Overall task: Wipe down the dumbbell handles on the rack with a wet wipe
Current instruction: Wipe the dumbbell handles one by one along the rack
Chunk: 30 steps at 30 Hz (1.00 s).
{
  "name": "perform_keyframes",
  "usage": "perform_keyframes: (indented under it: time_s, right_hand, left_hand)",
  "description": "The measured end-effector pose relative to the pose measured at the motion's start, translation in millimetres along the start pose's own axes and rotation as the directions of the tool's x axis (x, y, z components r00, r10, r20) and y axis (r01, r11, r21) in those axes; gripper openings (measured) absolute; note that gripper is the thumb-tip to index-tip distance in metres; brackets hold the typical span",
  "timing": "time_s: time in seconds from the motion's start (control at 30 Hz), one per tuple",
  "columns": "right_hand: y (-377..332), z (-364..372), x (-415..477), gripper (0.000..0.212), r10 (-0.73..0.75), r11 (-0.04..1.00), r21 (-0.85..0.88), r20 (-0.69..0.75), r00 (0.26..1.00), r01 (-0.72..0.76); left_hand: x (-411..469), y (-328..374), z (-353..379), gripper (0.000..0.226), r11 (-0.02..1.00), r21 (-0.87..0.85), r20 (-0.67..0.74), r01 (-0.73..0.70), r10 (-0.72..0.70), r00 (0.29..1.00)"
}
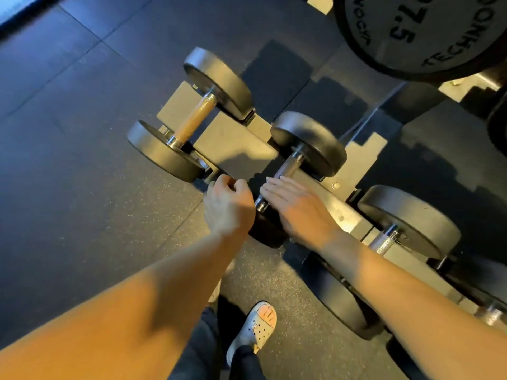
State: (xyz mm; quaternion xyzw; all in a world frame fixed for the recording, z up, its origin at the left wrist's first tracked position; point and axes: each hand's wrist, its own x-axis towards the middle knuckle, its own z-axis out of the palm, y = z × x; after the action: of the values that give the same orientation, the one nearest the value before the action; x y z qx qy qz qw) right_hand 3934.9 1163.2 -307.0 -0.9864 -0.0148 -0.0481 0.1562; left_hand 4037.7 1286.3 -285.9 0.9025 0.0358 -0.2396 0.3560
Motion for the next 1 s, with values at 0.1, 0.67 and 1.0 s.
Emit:
perform_keyframes:
  time_s: [0.1, 0.67, 1.0]
  right_hand:
    - [-6, -14, -8, 0.034, 0.38, 0.91, 0.249, -0.188, 0.906, -0.33]
    - [-6, 3, 12, 0.009, 0.964, -0.201, 0.849, 0.259, 0.054, -0.489]
    - [-14, 6, 16, 0.021, 0.815, -0.324, 0.745, 0.533, 0.228, -0.583]
  left_hand:
    - [1, 0, 0, 0.03, 1.0, -0.002, 0.019, 0.001, -0.001, 1.0]
    - [-1, 5, 1, 0.025, 0.999, 0.017, -0.034, -0.049, 0.05, 0.998]
    - [-5, 10, -2, 0.027, 1.0, -0.008, -0.003, -0.024, 0.024, 1.0]
